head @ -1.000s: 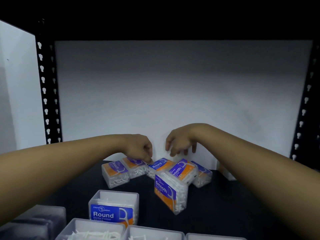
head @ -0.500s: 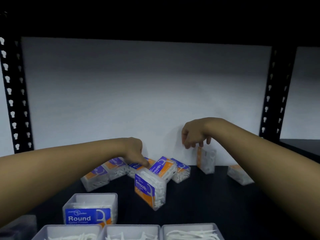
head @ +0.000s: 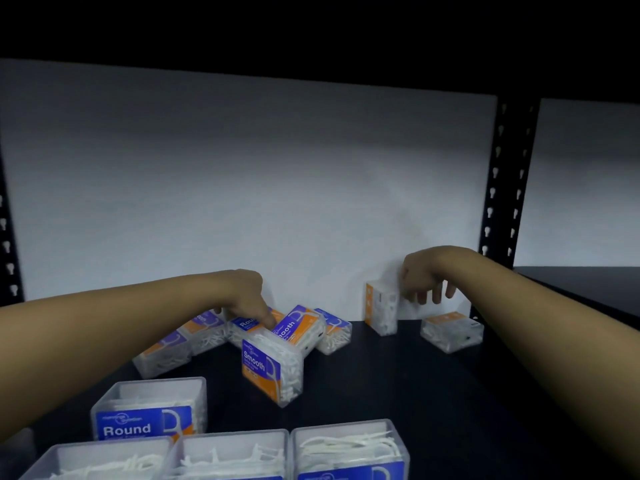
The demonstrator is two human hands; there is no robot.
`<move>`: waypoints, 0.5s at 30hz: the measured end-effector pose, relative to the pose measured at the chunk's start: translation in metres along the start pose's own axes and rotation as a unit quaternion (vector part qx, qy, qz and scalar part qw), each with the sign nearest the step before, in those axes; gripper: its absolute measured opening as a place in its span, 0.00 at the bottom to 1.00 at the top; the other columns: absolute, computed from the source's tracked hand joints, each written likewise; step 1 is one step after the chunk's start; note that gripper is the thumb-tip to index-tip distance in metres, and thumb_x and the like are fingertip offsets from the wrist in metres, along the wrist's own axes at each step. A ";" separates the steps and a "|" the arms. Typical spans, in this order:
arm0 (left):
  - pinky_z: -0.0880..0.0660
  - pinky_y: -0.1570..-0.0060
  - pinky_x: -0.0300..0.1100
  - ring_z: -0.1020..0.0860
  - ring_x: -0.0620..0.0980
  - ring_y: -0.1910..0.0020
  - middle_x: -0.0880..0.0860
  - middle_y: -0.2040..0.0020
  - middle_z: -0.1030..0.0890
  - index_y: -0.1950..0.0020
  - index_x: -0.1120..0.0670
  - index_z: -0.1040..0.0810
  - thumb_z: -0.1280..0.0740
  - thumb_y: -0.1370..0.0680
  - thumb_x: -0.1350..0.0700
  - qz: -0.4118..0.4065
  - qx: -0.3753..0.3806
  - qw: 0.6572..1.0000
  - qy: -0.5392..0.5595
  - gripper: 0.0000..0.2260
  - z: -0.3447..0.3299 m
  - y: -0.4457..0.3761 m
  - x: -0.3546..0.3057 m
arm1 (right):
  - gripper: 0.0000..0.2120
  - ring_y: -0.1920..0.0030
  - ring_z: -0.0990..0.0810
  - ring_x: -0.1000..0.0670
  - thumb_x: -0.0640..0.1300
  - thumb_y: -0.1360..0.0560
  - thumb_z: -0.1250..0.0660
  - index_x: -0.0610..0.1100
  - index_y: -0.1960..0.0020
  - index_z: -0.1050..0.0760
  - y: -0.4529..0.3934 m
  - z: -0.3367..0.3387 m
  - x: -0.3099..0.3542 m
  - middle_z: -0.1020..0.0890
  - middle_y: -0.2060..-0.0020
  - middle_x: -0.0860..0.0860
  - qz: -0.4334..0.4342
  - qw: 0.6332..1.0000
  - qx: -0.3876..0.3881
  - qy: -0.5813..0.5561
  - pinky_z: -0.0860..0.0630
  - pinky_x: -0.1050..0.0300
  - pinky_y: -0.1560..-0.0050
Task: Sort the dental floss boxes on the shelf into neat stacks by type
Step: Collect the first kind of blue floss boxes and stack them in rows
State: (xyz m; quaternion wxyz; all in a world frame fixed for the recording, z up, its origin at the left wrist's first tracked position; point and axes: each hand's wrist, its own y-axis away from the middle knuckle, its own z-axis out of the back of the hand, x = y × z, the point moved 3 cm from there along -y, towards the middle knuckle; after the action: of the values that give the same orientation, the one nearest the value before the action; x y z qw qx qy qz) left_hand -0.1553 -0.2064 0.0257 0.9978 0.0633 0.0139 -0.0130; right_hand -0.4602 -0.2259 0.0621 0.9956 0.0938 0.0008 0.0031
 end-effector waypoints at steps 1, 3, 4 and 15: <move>0.17 0.49 0.48 0.16 0.53 0.50 0.54 0.50 0.17 0.47 0.59 0.20 0.24 0.32 0.39 0.002 -0.001 1.000 0.006 0.26 0.000 0.000 0.000 | 0.11 0.57 0.15 0.47 0.45 0.22 0.33 0.43 0.43 0.17 0.000 -0.001 0.000 0.13 0.52 0.49 0.013 1.000 -0.002 -0.018 0.17 0.53 0.56; 0.16 0.53 0.46 0.16 0.53 0.50 0.54 0.48 0.16 0.45 0.60 0.19 0.24 0.33 0.39 0.003 -0.006 1.000 0.018 0.27 0.000 0.001 0.001 | 0.08 0.58 0.15 0.48 0.46 0.22 0.32 0.45 0.47 0.17 -0.001 -0.001 0.003 0.13 0.54 0.51 0.045 0.997 -0.015 -0.059 0.18 0.55 0.58; 0.16 0.55 0.44 0.16 0.53 0.51 0.54 0.48 0.16 0.45 0.60 0.18 0.24 0.33 0.39 0.002 -0.009 1.000 0.021 0.28 -0.001 0.002 0.002 | 0.07 0.59 0.15 0.49 0.46 0.23 0.31 0.46 0.48 0.16 -0.002 -0.001 0.006 0.13 0.55 0.51 0.061 0.995 -0.022 -0.074 0.19 0.55 0.58; 0.18 0.48 0.47 0.17 0.52 0.48 0.52 0.47 0.17 0.44 0.55 0.20 0.24 0.34 0.38 -0.028 -0.045 0.999 -0.004 0.27 0.004 0.009 0.006 | 0.09 0.60 0.15 0.52 0.46 0.24 0.29 0.50 0.44 0.16 -0.004 -0.002 0.032 0.14 0.53 0.51 0.108 0.991 -0.029 -0.072 0.19 0.56 0.59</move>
State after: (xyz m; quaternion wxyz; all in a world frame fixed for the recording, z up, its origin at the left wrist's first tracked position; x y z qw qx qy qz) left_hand -0.1494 -0.1984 0.0307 0.9990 0.0176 0.0124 -0.0402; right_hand -0.4279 -0.2297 0.0591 0.9892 0.0647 -0.0808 0.1040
